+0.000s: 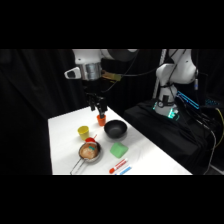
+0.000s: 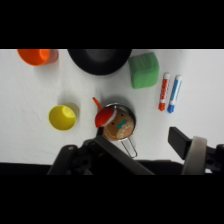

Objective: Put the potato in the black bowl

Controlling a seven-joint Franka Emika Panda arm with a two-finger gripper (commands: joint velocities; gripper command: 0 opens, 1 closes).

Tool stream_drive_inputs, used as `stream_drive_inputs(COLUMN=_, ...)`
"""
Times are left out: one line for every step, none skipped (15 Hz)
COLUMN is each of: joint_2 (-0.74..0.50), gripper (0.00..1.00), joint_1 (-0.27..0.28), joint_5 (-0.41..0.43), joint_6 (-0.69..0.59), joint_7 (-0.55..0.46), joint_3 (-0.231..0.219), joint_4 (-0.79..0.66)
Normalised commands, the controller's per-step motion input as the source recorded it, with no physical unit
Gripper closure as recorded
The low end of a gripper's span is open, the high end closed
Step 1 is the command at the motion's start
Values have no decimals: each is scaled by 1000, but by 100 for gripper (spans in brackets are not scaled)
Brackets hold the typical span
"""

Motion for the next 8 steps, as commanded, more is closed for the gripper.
stream_drive_inputs(joint_2=61, gripper=0, joint_1=-19, joint_5=-1, joint_6=13, joint_7=6, joint_3=26, joint_4=66)
stream_drive_inputs(joint_2=118, gripper=0, joint_1=-13, joint_5=-11, joint_6=38, joint_7=21, joint_3=28, joint_4=122)
stream_drive_inputs(joint_2=236, gripper=0, joint_1=-9, joint_5=-18, joint_6=75, joint_7=25, joint_3=30, joint_4=253)
stream_drive_inputs(joint_2=289, gripper=0, joint_1=-7, joint_5=-19, joint_6=80, joint_7=23, joint_3=32, joint_4=324)
stream_drive_inputs(joint_2=324, gripper=0, joint_1=-4, joint_5=-17, joint_6=81, joint_7=26, joint_3=36, joint_4=378)
stream_drive_inputs(joint_2=334, gripper=0, joint_1=-4, joint_5=-8, joint_6=84, joint_7=10, joint_3=41, joint_4=401)
stream_drive_inputs(joint_2=353, gripper=0, joint_1=2, joint_5=-16, joint_6=89, joint_7=13, joint_3=45, joint_4=425)
stream_drive_inputs(joint_2=349, gripper=0, joint_1=7, joint_5=-41, joint_6=126, joint_7=31, joint_3=40, joint_4=407)
